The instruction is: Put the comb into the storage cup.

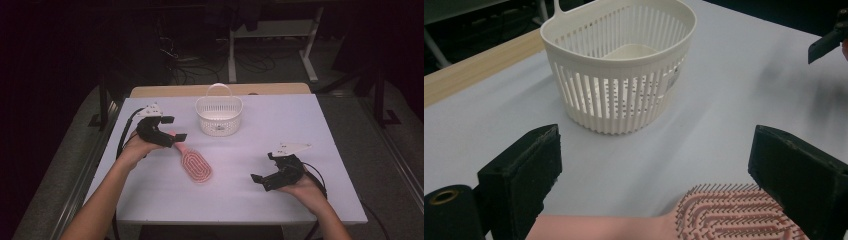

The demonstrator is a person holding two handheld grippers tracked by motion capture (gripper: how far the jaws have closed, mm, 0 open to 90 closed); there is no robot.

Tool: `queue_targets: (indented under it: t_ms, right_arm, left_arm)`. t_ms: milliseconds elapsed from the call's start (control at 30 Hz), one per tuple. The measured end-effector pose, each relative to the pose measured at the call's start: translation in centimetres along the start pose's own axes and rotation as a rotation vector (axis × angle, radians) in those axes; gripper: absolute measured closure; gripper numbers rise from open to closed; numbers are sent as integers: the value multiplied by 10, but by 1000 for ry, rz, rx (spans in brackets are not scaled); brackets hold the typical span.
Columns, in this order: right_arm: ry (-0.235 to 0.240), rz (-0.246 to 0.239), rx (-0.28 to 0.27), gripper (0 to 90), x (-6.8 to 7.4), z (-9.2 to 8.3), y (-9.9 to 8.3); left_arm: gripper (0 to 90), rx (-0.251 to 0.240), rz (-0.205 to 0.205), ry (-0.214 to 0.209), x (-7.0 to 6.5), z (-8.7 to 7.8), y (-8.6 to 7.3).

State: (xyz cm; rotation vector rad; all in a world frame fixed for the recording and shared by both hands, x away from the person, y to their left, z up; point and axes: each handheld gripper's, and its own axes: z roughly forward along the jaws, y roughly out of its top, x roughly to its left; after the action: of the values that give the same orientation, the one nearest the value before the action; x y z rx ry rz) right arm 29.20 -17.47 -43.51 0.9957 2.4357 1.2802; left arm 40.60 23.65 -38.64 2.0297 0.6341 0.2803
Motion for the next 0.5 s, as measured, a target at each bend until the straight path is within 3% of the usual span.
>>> queue_targets:
  t_ms: [233, 500]
  right_arm:
    - [0, 0, 2, 6, 1, 0, 0]
    - [-1, -1, -3, 6, 0, 0, 0]
  left_arm:
    - [170, 6, 7, 32, 5, 2, 5]
    - [343, 45, 39, 71, 11, 8, 11]
